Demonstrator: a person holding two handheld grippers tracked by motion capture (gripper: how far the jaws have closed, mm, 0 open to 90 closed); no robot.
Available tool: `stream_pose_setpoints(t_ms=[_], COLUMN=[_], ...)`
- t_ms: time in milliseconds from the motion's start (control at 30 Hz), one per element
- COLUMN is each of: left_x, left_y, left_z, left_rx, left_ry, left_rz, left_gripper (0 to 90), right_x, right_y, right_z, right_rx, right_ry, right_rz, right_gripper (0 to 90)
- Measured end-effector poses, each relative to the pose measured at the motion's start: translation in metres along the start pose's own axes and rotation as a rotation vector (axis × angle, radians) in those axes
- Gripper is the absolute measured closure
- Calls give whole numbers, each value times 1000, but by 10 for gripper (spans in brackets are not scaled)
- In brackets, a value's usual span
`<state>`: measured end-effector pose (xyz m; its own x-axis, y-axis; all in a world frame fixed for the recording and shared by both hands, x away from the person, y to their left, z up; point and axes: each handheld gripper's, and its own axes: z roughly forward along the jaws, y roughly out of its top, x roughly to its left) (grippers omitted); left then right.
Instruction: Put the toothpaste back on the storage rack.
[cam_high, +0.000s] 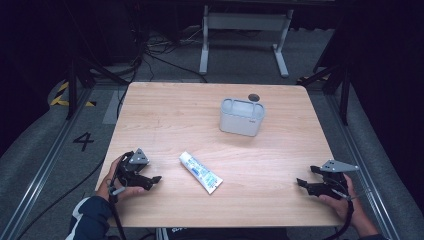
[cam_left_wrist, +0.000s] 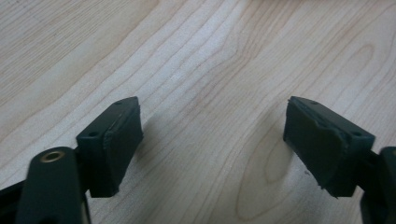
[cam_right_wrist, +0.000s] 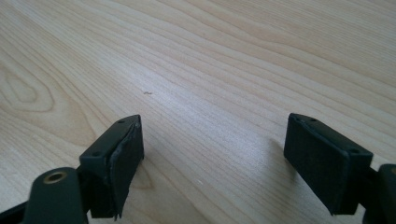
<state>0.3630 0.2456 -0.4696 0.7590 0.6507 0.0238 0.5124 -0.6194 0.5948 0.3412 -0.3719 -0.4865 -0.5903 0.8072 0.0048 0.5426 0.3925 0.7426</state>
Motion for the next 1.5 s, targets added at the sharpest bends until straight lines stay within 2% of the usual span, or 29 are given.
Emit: stream_pose_setpoints(t_ms=[67,100,233,267,367,500,533,667,767,800,1067,1133,1200,1267,1433,1500], left_x=[-2,-4,-9,-12,-19,-29,-29,-39,-43,-46,-57,-60,-62,-64,-68,-72], left_y=[1,4,10,16,25,41,41,61,67,72,94,98,100,106,111,115], left_z=[-1,-2,-4,-6,-6,-3,-3,1,3,4,12,14,15,19,26,31], left_rx=[-13,-18,-38,-55,-71,-61,-61,-62,-67,-67,-25,-20,-23,-21,3,18], left_ry=[-15,-21,-32,-50,-60,-71,-71,-97,-104,-122,-164,-159,-162,-174,-199,-225], left_rz=[7,32,48,66,108,174,174,233,249,268,348,372,372,396,420,436], left_gripper=[174,203,177,177,176,180,184,189,189,189,189,196,206,206,206,206], right_x=[0,0,0,0,0,0,0,0,0,0,0,0,0,0,0,0], right_y=[0,0,0,0,0,0,0,0,0,0,0,0,0,0,0,0], right_z=[0,0,0,0,0,0,0,0,0,0,0,0,0,0,0,0], right_rx=[-1,-1,-1,-1,-1,-1,-1,-1,-1,-1,-1,-1,-1,-1,-2,-2], right_ry=[0,4,4,4,4,4,4,4,4,4,3,4,2,3,2,2], right_rz=[1,3,3,2,2,2,2,3,2,2,2,2,0,1,2,2], right_gripper=[203,203,203,203,203,203,203,203,203,203,203,203,203,203,203,203])
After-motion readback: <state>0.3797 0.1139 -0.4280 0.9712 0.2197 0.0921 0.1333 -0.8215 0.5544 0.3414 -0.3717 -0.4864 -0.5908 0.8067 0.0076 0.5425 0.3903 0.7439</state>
